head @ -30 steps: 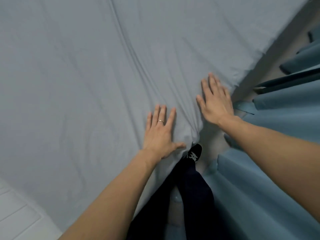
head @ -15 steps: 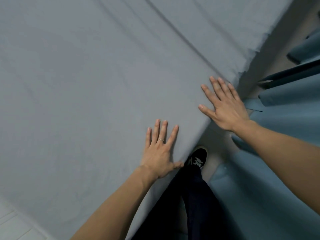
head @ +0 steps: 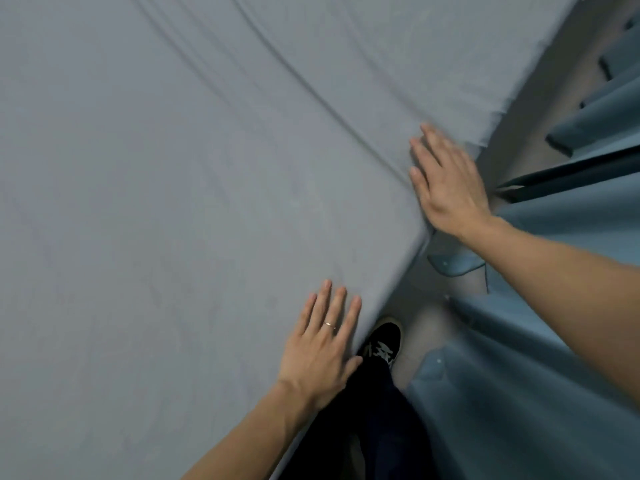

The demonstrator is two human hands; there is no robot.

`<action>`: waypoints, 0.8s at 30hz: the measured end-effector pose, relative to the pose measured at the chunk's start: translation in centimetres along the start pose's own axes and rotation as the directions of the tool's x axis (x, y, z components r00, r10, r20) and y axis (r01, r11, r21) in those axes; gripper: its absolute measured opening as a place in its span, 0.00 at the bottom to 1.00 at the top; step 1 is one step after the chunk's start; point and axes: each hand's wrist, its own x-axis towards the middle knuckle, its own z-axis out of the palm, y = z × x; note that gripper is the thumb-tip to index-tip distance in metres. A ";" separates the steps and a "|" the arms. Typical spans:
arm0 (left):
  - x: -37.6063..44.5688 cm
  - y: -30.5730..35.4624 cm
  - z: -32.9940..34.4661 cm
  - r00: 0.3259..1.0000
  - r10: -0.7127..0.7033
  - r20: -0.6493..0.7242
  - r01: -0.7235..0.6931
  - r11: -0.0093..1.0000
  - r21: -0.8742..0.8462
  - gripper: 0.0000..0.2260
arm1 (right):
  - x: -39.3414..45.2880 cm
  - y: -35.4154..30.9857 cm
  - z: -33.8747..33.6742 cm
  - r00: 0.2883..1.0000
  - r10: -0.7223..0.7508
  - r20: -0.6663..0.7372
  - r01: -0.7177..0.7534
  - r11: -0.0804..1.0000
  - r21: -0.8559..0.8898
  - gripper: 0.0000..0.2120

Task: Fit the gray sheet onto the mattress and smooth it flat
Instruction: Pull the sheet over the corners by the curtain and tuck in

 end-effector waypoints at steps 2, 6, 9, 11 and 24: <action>0.9 0.2 -1.1 0.997 0.011 -0.076 -0.012 1.000 -0.013 0.33 | 2.1 1.0 0.0 0.997 -0.007 0.078 0.008 1.000 -0.013 0.24; 7.4 -0.9 -4.5 0.971 -0.044 -0.235 0.033 0.998 -0.053 0.30 | 4.1 3.6 0.2 0.988 0.029 0.151 -0.018 0.997 -0.073 0.25; 13.5 -1.8 -7.6 0.984 -0.080 -0.159 0.070 0.996 -0.064 0.37 | 4.1 5.3 0.3 0.980 0.004 0.199 0.013 0.996 -0.085 0.27; 16.0 -2.0 -8.6 0.996 -0.082 -0.027 0.081 0.996 -0.038 0.41 | 3.9 6.2 0.2 0.980 -0.011 0.199 0.032 0.994 -0.103 0.27; 17.1 -1.6 -8.7 1.000 -0.028 0.010 0.028 1.000 0.009 0.43 | 3.7 10.3 -0.7 0.979 -0.016 0.204 0.027 0.998 -0.054 0.33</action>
